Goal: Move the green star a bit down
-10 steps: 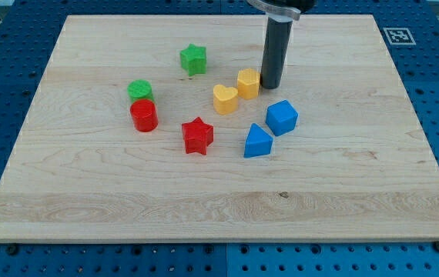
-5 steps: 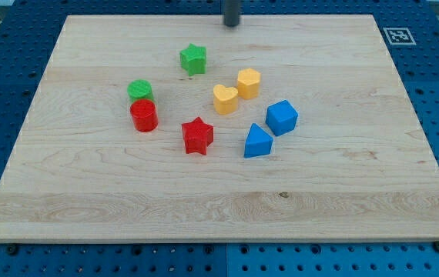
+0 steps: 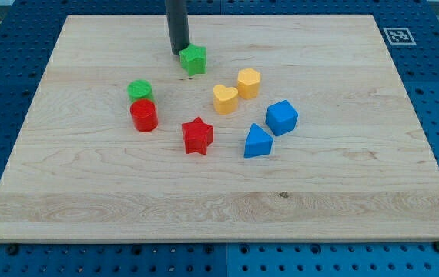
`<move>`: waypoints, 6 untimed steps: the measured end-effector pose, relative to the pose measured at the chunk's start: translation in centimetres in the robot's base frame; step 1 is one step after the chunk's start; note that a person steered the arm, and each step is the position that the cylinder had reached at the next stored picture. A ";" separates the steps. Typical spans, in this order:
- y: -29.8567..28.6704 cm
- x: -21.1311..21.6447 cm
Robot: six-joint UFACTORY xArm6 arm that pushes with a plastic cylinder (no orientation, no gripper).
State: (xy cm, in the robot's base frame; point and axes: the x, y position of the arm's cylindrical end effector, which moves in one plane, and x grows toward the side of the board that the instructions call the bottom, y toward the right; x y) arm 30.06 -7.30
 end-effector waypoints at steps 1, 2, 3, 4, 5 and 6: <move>0.1 1.8; -1.2 -0.9; -0.9 -4.2; 1.5 -2.6; 1.8 -0.6; 1.8 0.6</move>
State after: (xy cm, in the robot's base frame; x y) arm 30.71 -5.49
